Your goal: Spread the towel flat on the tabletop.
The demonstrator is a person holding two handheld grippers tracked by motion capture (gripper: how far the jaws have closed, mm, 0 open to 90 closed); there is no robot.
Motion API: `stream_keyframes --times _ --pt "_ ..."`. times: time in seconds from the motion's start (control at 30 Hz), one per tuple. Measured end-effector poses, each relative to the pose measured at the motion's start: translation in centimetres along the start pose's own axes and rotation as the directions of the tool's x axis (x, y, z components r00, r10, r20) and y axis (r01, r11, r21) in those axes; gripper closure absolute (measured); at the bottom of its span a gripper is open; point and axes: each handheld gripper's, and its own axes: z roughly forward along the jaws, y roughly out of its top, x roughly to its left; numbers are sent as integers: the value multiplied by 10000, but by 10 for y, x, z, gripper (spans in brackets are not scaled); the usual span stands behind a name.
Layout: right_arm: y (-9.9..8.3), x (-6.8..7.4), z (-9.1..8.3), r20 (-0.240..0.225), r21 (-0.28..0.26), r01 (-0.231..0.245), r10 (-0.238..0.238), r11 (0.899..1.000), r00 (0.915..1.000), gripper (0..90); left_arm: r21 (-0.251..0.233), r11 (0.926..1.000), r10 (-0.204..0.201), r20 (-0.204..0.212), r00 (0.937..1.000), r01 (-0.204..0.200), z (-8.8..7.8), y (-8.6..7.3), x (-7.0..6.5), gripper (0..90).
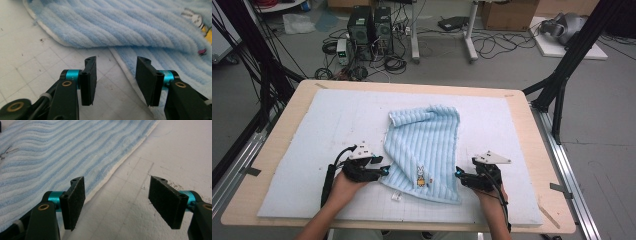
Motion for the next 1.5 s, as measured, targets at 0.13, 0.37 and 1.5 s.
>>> stream_keyframes --times 0.13,0.37,1.5 --pt "0 1 -2 -35 -92 19 -20 10000 10000 290 58 9997 245 41 9997 -245 1 0 -5 655" --pt "-1 -1 -3 -72 -148 -23 22 9999 10000 290 52 9988 488 396 9980 -491 -1 -1 -9 884" --pt "6 15 6 -1079 -144 -115 99 9998 9941 409 -921 9871 -1350 -416 9900 1308 -75 -50 16 654"
